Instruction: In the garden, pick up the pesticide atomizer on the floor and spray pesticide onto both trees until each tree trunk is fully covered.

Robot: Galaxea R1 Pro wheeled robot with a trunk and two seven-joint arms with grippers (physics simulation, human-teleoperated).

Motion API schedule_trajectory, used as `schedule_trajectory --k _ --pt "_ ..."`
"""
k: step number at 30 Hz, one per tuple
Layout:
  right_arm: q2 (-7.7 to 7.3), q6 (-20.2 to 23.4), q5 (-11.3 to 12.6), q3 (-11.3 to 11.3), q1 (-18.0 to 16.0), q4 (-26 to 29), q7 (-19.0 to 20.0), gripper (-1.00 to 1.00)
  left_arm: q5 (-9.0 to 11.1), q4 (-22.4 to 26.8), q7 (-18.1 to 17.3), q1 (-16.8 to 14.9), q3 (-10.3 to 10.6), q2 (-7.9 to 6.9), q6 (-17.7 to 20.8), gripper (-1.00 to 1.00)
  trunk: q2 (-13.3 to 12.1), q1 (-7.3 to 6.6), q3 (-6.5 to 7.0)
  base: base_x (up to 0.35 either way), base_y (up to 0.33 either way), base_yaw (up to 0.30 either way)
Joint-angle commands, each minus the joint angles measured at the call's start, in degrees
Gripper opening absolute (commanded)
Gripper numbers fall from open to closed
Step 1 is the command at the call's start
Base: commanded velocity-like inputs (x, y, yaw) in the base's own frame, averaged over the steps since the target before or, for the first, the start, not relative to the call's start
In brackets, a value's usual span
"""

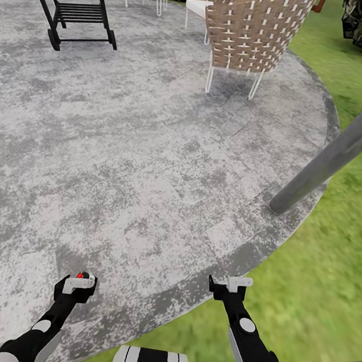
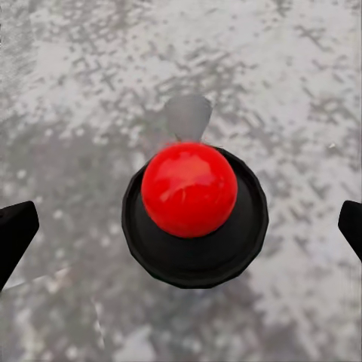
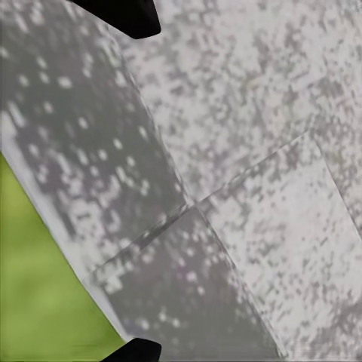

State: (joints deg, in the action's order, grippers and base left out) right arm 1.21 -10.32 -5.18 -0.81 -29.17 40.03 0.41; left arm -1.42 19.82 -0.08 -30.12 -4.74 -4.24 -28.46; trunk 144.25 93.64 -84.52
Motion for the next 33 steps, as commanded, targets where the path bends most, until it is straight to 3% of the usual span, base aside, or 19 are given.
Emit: schedule_trajectory --k 1,14,15,33 --pt "0.02 -0.14 -0.54 0.11 -0.01 -0.03 0.04 1.0 -0.16 -0.05 -0.01 -0.02 -0.18 0.02 -0.19 1.0 0.01 -0.01 0.03 0.0 0.0 0.0" --pt "0.02 -0.14 -0.54 0.11 -0.01 -0.04 0.03 1.0 -0.16 -0.05 -0.01 -0.02 -0.18 0.02 -0.19 1.0 0.01 -0.01 0.15 0.0 0.0 0.0" --pt "0.02 -0.14 -0.54 0.11 -0.01 -0.04 0.03 1.0 -0.16 -0.05 -0.01 -0.02 -0.18 0.02 -0.19 -1.0 0.01 -0.01 0.15 0.0 0.0 0.0" --pt "0.04 -0.14 -0.54 0.11 -0.01 -0.22 0.05 1.0 -0.07 0.2 0.0 -0.02 -0.18 0.02 -0.19 -1.0 0.01 -0.01 0.15 0.0 0.0 0.0"
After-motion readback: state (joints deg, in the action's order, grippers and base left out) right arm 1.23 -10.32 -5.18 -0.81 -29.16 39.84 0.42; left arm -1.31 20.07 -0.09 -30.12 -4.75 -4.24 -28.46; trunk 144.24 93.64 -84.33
